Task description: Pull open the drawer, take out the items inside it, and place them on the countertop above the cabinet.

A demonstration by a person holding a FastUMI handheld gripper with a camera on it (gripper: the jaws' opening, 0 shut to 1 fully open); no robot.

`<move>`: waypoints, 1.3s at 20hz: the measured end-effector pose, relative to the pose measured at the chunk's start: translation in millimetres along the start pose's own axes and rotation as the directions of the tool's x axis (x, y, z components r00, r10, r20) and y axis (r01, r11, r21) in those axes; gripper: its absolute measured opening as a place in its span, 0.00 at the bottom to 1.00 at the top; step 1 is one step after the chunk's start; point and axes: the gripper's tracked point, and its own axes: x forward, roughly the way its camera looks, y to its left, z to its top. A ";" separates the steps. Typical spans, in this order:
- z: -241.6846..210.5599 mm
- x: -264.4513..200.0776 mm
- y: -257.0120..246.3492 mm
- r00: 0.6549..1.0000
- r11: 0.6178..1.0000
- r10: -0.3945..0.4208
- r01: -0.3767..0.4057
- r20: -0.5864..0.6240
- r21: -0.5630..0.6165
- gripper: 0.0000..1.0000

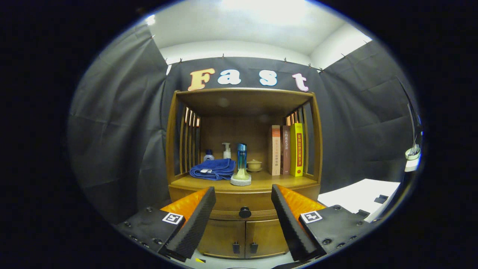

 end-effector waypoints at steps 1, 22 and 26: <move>1.1 -1.9 -4.0 1.000 1.000 -0.007 0.007 -0.001 0.001 0.98; -24.1 -2.9 -0.4 0.999 1.000 -0.013 0.013 -0.043 -0.008 0.98; -27.1 -2.9 2.6 0.999 1.000 -0.008 0.008 -0.049 -0.009 0.98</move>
